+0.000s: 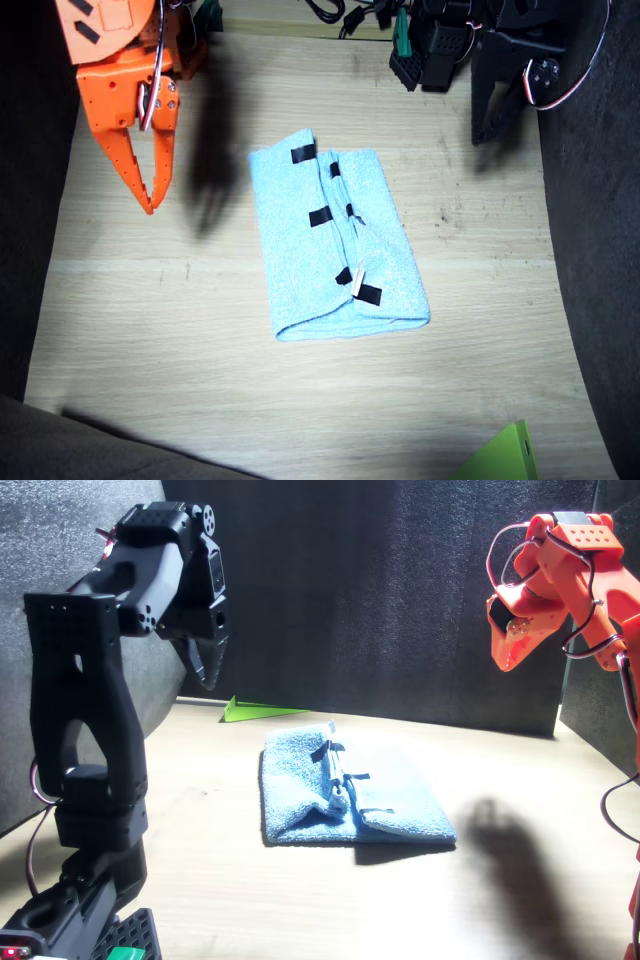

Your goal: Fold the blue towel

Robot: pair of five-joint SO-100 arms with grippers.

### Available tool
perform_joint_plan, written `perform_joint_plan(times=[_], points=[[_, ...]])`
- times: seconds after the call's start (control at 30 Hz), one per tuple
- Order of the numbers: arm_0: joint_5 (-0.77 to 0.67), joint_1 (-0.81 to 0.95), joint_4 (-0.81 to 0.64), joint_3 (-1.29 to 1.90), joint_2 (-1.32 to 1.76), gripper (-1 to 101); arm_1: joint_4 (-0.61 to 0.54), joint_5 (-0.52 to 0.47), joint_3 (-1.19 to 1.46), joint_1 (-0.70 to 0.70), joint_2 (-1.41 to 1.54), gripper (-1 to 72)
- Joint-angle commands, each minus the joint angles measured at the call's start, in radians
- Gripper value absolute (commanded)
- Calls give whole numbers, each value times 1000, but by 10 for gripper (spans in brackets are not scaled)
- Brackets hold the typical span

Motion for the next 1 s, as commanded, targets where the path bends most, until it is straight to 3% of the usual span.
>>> perform_joint_plan(times=[0.0,0.27,0.5,0.57,0.7,0.73,0.97], points=[[0,34,-31,77,58,-3,11,23,31,-34,63,0],[-5,181,-152,164,-51,-2,8,94,37,-127,-114,1],[-51,218,-365,416,-46,-2,-32,147,106,-164,-278,1],[-60,216,-451,517,-5,-2,-149,146,290,-170,-184,1],[-60,210,-541,649,67,-2,-589,126,1008,-156,342,0],[-58,209,-554,670,86,-2,-647,112,1134,-146,456,0],[-37,176,-637,931,446,-2,-813,63,1578,-149,816,-1]])
